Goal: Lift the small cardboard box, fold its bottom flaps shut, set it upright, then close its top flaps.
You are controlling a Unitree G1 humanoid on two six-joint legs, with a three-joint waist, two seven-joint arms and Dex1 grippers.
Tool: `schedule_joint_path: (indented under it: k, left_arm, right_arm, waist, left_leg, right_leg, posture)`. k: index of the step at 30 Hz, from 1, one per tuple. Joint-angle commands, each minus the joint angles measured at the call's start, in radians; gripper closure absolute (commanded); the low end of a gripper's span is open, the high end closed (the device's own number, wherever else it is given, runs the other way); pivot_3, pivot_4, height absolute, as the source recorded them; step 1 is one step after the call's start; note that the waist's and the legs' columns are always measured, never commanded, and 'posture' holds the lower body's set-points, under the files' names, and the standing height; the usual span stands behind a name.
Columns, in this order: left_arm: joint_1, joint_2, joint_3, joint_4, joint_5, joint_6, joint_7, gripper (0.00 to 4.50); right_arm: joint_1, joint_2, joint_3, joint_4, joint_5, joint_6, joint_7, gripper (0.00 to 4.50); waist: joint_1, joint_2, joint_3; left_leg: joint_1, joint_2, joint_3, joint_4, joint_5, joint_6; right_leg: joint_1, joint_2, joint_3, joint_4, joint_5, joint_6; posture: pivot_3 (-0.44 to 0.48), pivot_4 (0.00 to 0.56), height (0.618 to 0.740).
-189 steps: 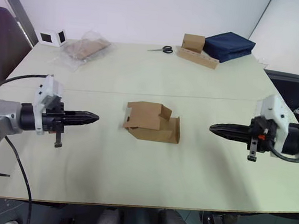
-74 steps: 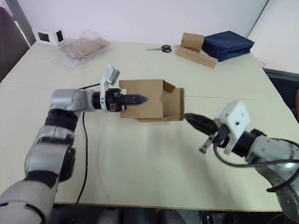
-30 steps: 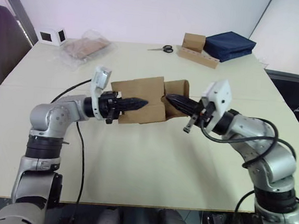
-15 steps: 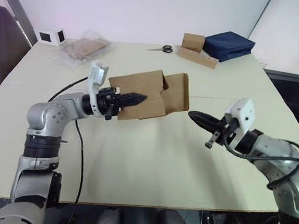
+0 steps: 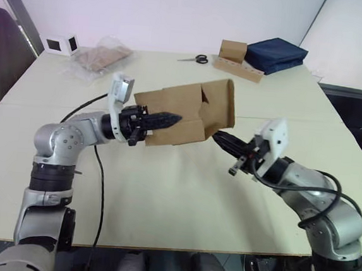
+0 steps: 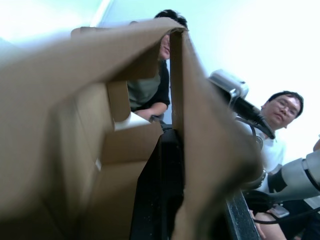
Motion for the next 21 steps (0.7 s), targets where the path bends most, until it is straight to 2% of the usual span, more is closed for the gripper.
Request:
schedule_joint_path:
  k: [1,8,14,21]
  left_arm:
    - [-0.024,-0.008,0.002,-0.050,-0.039,0.013,0.014,4.41]
    - [-0.034,-0.015,0.001,-0.042,-0.049,0.016,0.024,4.41]
    - [-0.027,0.000,0.011,-0.041,-0.053,0.015,0.017,4.41]
    - [-0.022,0.024,0.021,-0.054,-0.075,0.027,0.017,4.41]
  right_arm:
    - [-0.025,0.008,0.030,-0.023,-0.007,-0.018,0.012,4.50]
    - [-0.026,-0.007,0.045,-0.023,-0.015,-0.017,0.042,4.50]
    - [-0.018,-0.044,-0.003,-0.046,0.005,-0.003,0.054,4.50]
    - [-0.063,-0.139,-0.211,-0.057,0.146,0.068,0.052,4.50]
  waist:
    - [0.002,0.000,0.000]
    - [0.000,0.000,0.000]
    - [0.000,0.000,0.000]
    - [0.002,0.000,0.000]
  left_leg:
    - [0.000,0.000,0.000,0.000,0.000,0.000]
    - [0.000,0.000,0.000,0.000,0.000,0.000]
    - [0.000,0.000,0.000,0.000,0.000,0.000]
    - [0.000,0.000,0.000,0.000,0.000,0.000]
  right_leg:
    - [0.000,0.000,0.000,0.000,0.000,0.000]
    - [0.000,0.000,0.000,0.000,0.000,0.000]
    - [0.000,0.000,0.000,0.000,0.000,0.000]
    - [0.000,0.000,0.000,0.000,0.000,0.000]
  posture:
    - [0.000,0.150,0.740]
    - [0.000,0.150,0.740]
    - [0.000,0.150,0.740]
    - [0.000,0.150,0.740]
